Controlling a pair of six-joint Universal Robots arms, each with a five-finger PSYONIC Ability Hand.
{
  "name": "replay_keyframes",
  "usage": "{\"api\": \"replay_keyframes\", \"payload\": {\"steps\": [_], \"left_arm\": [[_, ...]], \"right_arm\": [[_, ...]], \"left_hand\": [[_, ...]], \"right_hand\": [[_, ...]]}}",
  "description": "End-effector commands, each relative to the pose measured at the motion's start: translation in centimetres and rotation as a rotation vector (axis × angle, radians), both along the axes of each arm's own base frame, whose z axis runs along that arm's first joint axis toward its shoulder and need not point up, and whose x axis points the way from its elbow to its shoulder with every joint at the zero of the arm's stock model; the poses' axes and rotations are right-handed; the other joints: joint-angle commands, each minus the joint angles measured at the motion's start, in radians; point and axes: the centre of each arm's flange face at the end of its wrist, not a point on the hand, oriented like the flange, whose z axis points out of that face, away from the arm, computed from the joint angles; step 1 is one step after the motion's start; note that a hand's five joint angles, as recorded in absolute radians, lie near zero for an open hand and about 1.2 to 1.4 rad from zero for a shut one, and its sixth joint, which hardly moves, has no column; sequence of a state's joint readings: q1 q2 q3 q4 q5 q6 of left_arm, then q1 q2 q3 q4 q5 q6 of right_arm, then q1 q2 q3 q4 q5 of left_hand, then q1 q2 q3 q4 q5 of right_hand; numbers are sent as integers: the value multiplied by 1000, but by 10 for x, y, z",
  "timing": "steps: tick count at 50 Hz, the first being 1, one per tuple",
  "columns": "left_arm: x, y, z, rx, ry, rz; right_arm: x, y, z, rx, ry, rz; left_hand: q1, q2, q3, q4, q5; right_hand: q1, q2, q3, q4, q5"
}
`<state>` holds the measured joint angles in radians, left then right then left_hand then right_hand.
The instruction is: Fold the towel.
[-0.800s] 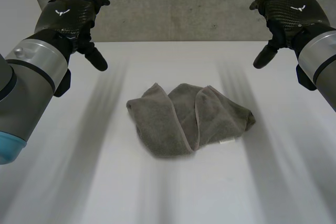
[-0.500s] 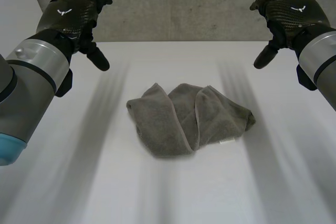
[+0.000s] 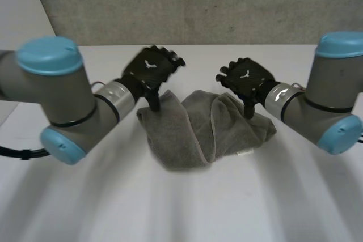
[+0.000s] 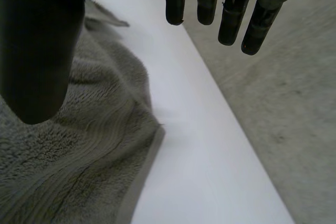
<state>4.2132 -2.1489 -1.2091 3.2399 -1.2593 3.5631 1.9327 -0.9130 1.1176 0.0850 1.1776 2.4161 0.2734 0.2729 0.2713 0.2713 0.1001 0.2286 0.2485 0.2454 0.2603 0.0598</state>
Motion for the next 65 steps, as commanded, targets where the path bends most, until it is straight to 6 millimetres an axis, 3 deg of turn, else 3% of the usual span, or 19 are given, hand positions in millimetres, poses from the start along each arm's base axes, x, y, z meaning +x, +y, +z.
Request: {"api": "replay_keyframes", "payload": {"steps": [1, 11, 19, 23, 25, 27, 28, 29, 30, 31, 32, 33, 35, 38, 42, 45, 50, 56, 65], "left_arm": [[-13, -12, -45, -12, -128, -67], [-17, -13, -93, -11, -262, -119], [-20, -17, -92, -91, -308, -134], [-24, -25, -78, -174, -296, -120], [-37, -45, -38, -356, -198, -55], [-41, -54, -11, -459, -126, 9], [-41, -54, -11, -460, -125, 9], [-42, -62, 26, -563, -22, 95], [-37, -65, 68, -651, 115, 184], [-37, -65, 69, -652, 116, 185], [-27, -65, 108, -707, 271, 269], [-15, -62, 141, -735, 431, 331], [-2, -59, 161, -736, 559, 371], [8, -52, 160, -662, 649, 376], [12, -50, 135, -581, 609, 375], [14, -46, 92, -465, 515, 386], [21, -32, 28, -288, 371, 387], [31, -7, -42, -102, 220, 370], [45, 19, -82, 85, 53, 382]], "right_arm": [[19, -13, -35, 42, -9, 70], [25, -13, -53, 70, -3, 97], [28, -18, -55, 67, -8, 104], [31, -28, -35, -5, -37, 90], [31, -38, -16, -78, -66, 52], [30, -59, 39, -288, -182, -75], [30, -59, 39, -289, -183, -76], [27, -65, 73, -407, -277, -139], [27, -65, 74, -408, -278, -139], [21, -66, 110, -519, -401, -185], [14, -61, 144, -610, -535, -212], [14, -61, 145, -611, -536, -212], [-3, -42, 189, -676, -724, -208], [-8, -35, 195, -658, -748, -200], [-8, -33, 165, -534, -686, -202], [-6, -30, 148, -466, -638, -190], [7, -5, 60, -157, -395, -76], [2, 17, -10, 17, -217, -57], [-10, 31, -41, 76, -82, -62]], "left_hand": [[43, 43, 45, 45, 42], [294, 295, 297, 297, 293], [1121, 1122, 1123, 1123, 1120], [1123, 1123, 1125, 1125, 1122], [1123, 1123, 1125, 1125, 1122], [1123, 1123, 1125, 1125, 1122], [1123, 1123, 1125, 1125, 1122], [1123, 1123, 1125, 1125, 1122], [1123, 1123, 1125, 1125, 1122], [1123, 1123, 1125, 1125, 1122], [1123, 1123, 1125, 1125, 1122], [1123, 1123, 1125, 1125, 1122], [1123, 1123, 1125, 1125, 1122], [1123, 1123, 1125, 1125, 1122], [1123, 1123, 1125, 1125, 1122], [1123, 1123, 1125, 1125, 1122], [1123, 1123, 1125, 1125, 1122], [1071, 1071, 1073, 1073, 1070], [962, 962, 964, 964, 961]], "right_hand": [[-9, -28, -25, -40, -14], [253, 233, 236, 221, 247], [1166, 1147, 1150, 1135, 1161], [1168, 1148, 1151, 1136, 1162], [1168, 1148, 1151, 1136, 1162], [1168, 1148, 1151, 1136, 1162], [1168, 1148, 1151, 1136, 1162], [1168, 1148, 1151, 1136, 1162], [1168, 1148, 1151, 1136, 1162], [1168, 1148, 1151, 1136, 1162], [1168, 1148, 1151, 1136, 1162], [1168, 1148, 1151, 1136, 1162], [1168, 1148, 1151, 1136, 1162], [1168, 1148, 1151, 1136, 1162], [1168, 1148, 1151, 1136, 1162], [1168, 1148, 1151, 1136, 1162], [1168, 1148, 1151, 1136, 1162], [1168, 1148, 1151, 1136, 1162], [1168, 1148, 1151, 1136, 1162]]}}
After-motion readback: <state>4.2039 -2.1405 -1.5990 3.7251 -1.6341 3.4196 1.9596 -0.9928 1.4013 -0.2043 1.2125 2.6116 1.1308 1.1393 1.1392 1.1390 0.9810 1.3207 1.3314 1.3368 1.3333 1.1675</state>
